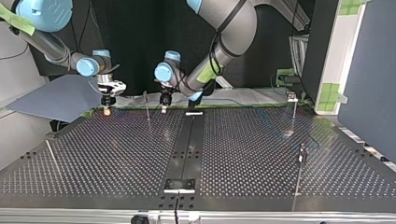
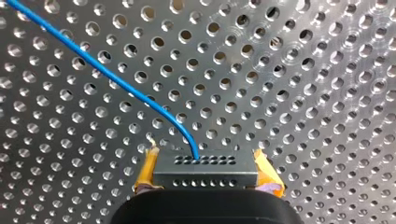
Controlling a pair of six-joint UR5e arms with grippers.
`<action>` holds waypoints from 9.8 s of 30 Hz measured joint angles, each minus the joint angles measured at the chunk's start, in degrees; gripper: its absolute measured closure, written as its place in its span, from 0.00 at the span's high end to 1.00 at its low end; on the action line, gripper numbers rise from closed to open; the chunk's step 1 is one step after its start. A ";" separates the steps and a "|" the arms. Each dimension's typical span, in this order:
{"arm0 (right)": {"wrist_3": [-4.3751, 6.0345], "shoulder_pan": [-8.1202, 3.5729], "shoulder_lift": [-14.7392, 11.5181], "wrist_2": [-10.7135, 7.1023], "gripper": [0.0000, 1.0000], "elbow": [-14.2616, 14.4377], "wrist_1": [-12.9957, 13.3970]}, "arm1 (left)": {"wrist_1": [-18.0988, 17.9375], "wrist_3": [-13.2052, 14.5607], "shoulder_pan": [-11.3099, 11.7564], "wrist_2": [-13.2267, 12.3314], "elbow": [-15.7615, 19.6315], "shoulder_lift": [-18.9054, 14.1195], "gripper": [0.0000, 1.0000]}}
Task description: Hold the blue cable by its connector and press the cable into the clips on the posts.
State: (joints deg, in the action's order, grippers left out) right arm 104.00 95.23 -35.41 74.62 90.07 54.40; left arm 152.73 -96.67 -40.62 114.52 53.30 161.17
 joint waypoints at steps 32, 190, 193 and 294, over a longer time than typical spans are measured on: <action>-0.45 0.64 0.34 0.04 0.00 -0.01 -2.44 | 1.17 2.98 -5.48 -5.89 3.95 -0.65 1.00; -3.97 -0.60 0.30 -2.45 0.00 14.94 5.88 | 25.20 -14.14 -10.60 -9.78 9.08 -14.74 1.00; -3.91 -0.55 0.30 -2.45 0.00 14.94 5.94 | 26.47 -13.96 -9.98 -9.75 7.79 -14.74 1.00; -3.85 -0.21 0.30 -2.37 0.00 14.06 5.57 | 76.60 -20.53 -4.02 -14.67 -17.76 0.39 1.00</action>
State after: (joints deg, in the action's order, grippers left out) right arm 100.15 95.02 -35.10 72.26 104.13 59.97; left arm 229.32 -117.19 -44.64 99.85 35.54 161.57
